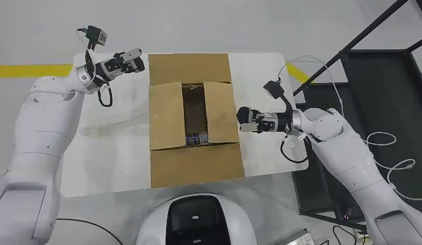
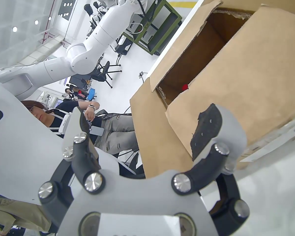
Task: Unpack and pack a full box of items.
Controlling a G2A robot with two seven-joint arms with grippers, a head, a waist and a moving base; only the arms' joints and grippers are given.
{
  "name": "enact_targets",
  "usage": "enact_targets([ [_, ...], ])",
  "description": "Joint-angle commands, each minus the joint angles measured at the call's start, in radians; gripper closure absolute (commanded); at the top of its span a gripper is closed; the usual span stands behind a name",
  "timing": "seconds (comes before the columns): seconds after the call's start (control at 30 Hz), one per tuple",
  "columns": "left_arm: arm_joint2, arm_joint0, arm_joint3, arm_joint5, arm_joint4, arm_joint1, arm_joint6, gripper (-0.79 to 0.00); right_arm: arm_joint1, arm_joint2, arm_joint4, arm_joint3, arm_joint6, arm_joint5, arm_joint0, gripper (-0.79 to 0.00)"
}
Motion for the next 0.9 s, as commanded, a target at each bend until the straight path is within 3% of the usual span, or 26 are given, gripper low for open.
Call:
enact_targets([
  [0.0,0.0,0.0,0.0,0.0,0.0,0.0,0.0,-0.785,0.0,0.0,0.0,0.0,0.0,0.0,0.0,-0.785],
  [0.23,0.03,0.048,-0.031,-0.005,0.26,0.001,0.288,-0.785,0.0,0.0,0.0,0.0,0.0,0.0,0.0,-0.785],
  [0.5,0.139,0.005,0.122,-0.011,0.402,-0.061,0.517,-0.785,0.0,0.0,0.0,0.0,0.0,0.0,0.0,-0.785],
  [0.7,0.203,-0.049,0.247,-0.031,0.385,-0.124,0.565,-0.785,0.0,0.0,0.0,0.0,0.0,0.0,0.0,-0.785],
  [0.87,0.21,-0.086,0.327,-0.066,0.315,-0.164,0.56,-0.785,0.0,0.0,0.0,0.0,0.0,0.0,0.0,-0.785],
])
